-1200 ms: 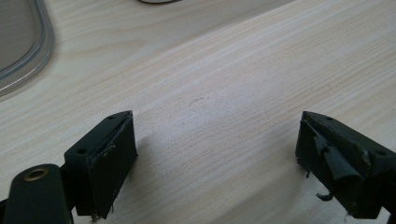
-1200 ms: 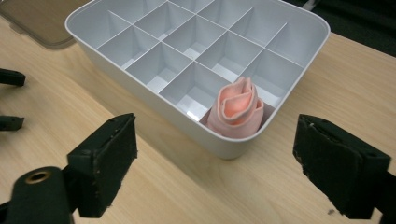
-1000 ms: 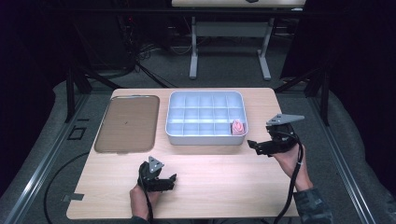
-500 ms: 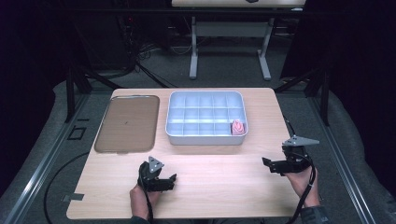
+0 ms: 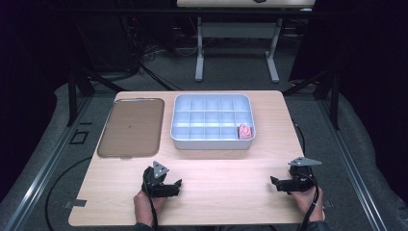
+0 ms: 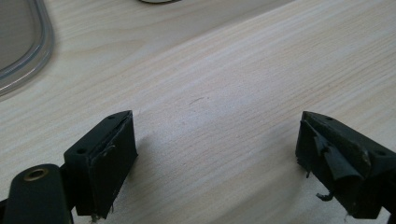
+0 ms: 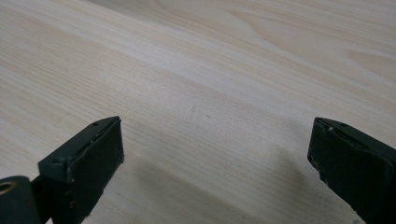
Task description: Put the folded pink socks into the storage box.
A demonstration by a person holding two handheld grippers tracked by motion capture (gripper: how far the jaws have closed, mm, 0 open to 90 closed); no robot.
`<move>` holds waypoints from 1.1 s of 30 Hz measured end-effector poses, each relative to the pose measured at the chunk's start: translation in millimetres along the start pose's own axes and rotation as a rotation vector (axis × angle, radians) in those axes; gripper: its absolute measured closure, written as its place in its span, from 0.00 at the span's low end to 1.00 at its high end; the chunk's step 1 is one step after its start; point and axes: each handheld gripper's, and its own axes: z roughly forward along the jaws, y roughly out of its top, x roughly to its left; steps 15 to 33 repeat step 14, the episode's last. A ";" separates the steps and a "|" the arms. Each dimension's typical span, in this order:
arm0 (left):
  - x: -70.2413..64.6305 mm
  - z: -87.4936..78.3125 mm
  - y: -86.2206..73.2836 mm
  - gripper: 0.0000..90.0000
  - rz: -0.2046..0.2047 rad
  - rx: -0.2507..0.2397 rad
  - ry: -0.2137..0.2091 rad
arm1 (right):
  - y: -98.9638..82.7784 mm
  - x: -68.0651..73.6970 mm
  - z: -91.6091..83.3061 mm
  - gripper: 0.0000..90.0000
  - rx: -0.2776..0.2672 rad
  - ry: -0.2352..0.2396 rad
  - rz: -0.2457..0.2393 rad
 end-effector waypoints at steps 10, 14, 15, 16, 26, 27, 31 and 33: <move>0.0 0.0 0.1 0.13 0.000 0.001 0.000 | -9.5 1.9 10.3 0.00 -0.033 -0.027 -0.014; 0.2 0.0 0.2 0.13 -0.001 0.003 -0.001 | -9.3 2.4 10.2 0.00 -0.030 -0.032 -0.018; 0.2 0.0 0.2 0.13 -0.001 0.003 -0.001 | -9.3 2.4 10.2 0.00 -0.030 -0.032 -0.018; 0.2 0.0 0.2 0.13 -0.001 0.003 -0.001 | -9.3 2.4 10.2 0.00 -0.030 -0.032 -0.018; 0.2 0.0 0.2 0.13 -0.001 0.003 -0.001 | -9.3 2.4 10.2 0.00 -0.030 -0.032 -0.018; 0.2 0.0 0.2 0.13 -0.001 0.003 -0.001 | -9.3 2.4 10.2 0.00 -0.030 -0.032 -0.018; 0.2 0.0 0.2 0.13 -0.001 0.003 -0.001 | -9.3 2.4 10.2 0.00 -0.030 -0.032 -0.018; 0.2 0.0 0.2 0.13 -0.001 0.003 -0.001 | -9.3 2.4 10.2 0.00 -0.030 -0.032 -0.018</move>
